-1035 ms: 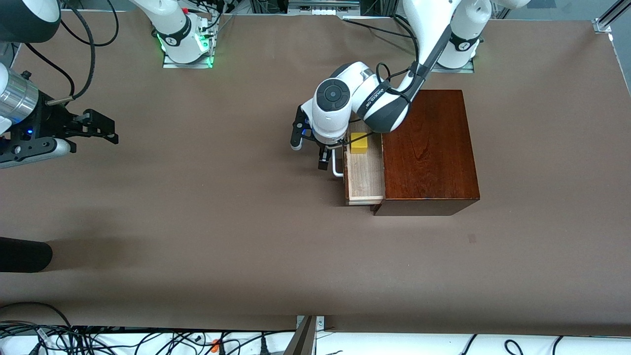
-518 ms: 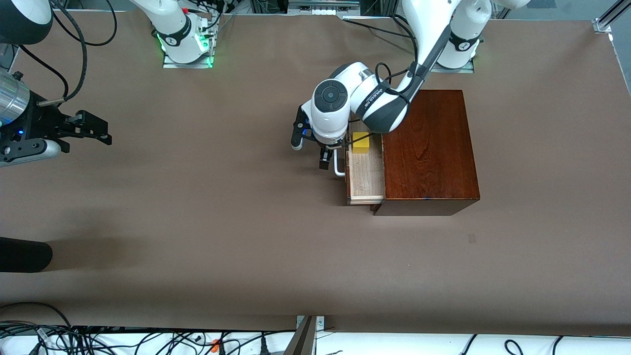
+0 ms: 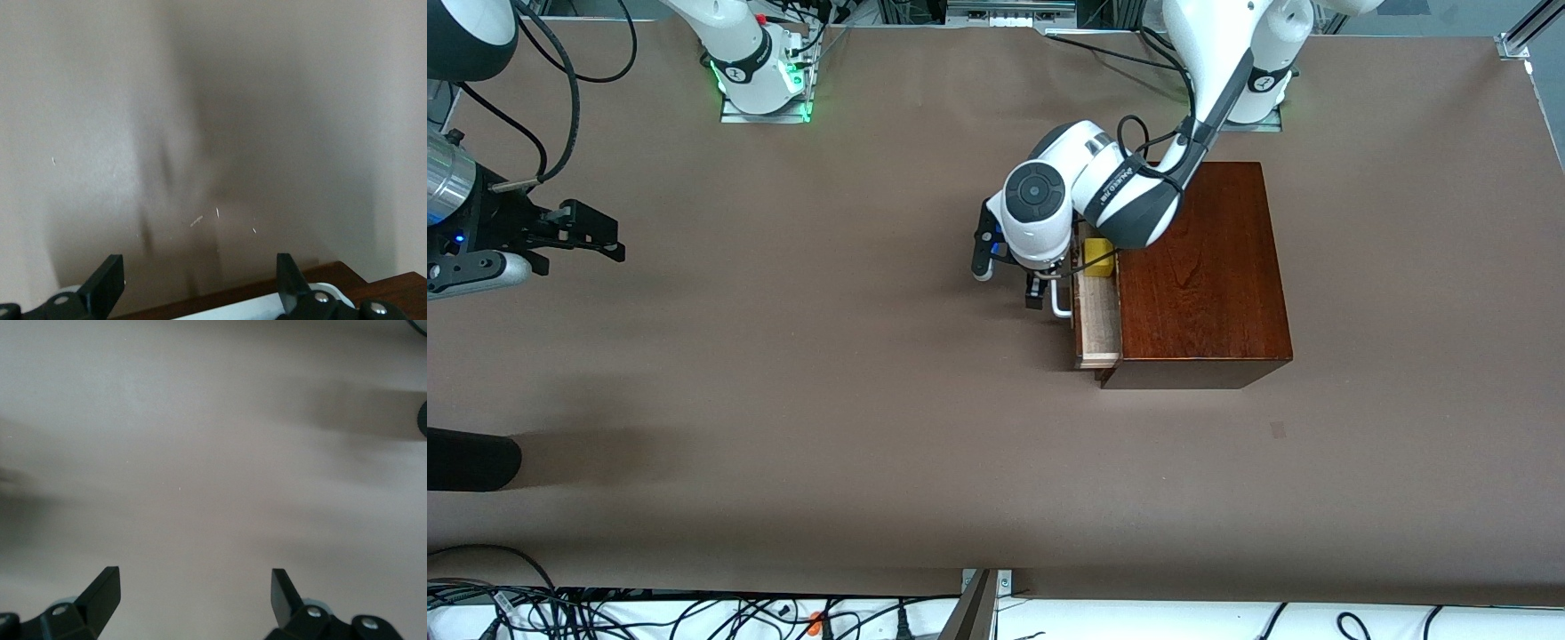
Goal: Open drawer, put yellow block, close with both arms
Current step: 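Push the drawer shut with the left gripper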
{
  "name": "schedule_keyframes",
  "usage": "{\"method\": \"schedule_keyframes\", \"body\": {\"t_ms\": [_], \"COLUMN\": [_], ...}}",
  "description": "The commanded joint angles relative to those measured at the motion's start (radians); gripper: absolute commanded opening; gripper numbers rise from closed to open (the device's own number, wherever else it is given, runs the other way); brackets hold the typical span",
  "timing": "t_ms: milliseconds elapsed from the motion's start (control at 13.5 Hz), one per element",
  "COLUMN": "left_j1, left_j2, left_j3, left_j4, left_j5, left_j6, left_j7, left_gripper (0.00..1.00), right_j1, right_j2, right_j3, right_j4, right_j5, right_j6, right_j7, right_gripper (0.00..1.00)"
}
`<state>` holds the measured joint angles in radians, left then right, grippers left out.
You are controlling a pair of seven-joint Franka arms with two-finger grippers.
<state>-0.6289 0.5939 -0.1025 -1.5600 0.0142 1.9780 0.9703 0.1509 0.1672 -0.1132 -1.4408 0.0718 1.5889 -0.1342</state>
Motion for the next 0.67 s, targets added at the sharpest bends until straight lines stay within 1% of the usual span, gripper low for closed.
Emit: {"method": "schedule_keyframes", "body": {"t_ms": [0, 222, 592], "left_j1": [0.038, 0.06, 0.072], "left_j2": [-0.031, -0.046, -0.048], "left_j3": [0.012, 0.012, 0.011], "left_j4": [-0.02, -0.02, -0.02], "left_j5": [0.056, 0.056, 0.056], "left_j6": [-0.042, -0.077, -0.076], "left_j7": [0.051, 0.051, 0.051], "left_gripper": [1.0, 1.0, 1.0], "right_j1": [0.002, 0.002, 0.002], "right_j2": [-0.015, -0.014, -0.014], "right_j3": [-0.003, -0.005, -0.005], "right_j4": [-0.013, -0.013, -0.013], "right_j5": [-0.004, -0.004, -0.004], "right_j6": [-0.003, -0.003, -0.007], "right_j7": [-0.004, -0.004, -0.004], "right_gripper": [1.0, 1.0, 1.0]}}
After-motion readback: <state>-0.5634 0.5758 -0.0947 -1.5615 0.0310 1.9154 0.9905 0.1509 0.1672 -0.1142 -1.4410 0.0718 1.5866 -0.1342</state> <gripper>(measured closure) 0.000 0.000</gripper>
